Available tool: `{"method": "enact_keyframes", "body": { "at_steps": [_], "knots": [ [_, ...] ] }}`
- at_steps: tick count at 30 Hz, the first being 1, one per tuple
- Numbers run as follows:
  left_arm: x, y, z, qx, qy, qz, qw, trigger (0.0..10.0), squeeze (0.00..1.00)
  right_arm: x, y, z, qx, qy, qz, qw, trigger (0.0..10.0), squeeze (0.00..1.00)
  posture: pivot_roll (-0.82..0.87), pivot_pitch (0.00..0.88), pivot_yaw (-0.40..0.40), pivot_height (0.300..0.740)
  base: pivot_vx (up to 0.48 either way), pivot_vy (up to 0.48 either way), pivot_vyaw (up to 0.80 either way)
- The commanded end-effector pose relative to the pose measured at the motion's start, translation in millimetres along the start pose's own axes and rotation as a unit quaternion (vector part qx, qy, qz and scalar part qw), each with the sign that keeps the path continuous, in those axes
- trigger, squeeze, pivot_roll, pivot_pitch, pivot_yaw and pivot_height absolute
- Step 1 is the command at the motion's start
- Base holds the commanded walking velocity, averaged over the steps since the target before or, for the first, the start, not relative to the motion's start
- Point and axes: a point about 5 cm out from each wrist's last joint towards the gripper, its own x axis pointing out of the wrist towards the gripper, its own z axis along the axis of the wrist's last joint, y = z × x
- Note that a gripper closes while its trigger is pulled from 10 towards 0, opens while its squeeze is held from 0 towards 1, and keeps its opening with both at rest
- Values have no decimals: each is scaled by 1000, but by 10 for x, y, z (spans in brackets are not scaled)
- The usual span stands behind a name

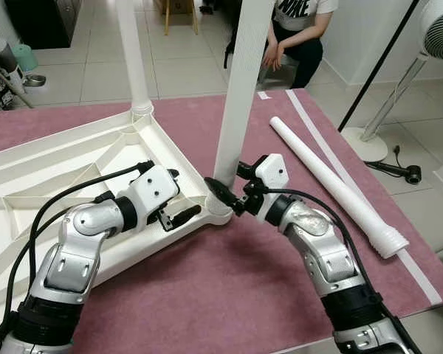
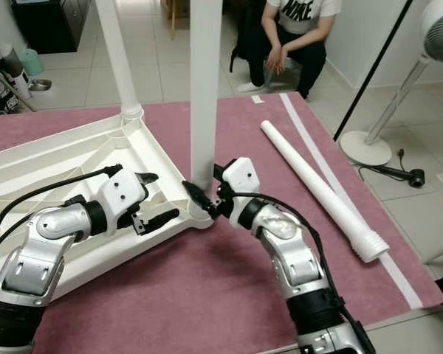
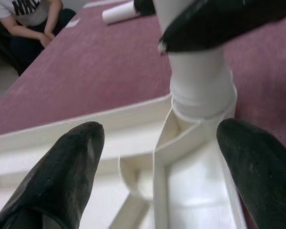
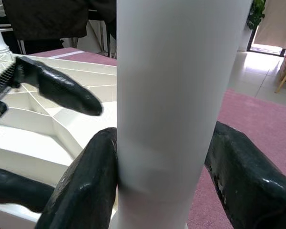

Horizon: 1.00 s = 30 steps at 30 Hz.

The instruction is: Building children table

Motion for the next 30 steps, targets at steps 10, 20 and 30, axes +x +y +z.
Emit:
{"method": "enact_keyframes", "body": {
  "at_steps": [10, 20, 30],
  "knots": [
    [-231, -216, -170, -3, 42, -68, 997, 10000, 0, -284, 61, 21, -3, 28, 75, 997, 10000, 0, 81, 0, 0, 740, 0, 0, 0],
    [-147, -253, -224, -33, 62, -38, 997, 10000, 0, -597, -52, 1, -5, 71, 84, 994, 10000, 0, 61, 0, 67, 740, 0, 0, 0],
    [-251, -220, -142, -7, 47, -90, 995, 10000, 0, -591, 45, -6, 0, 72, 81, 994, 10000, 0, 49, 0, 89, 740, 0, 0, 0]
  ]
}}
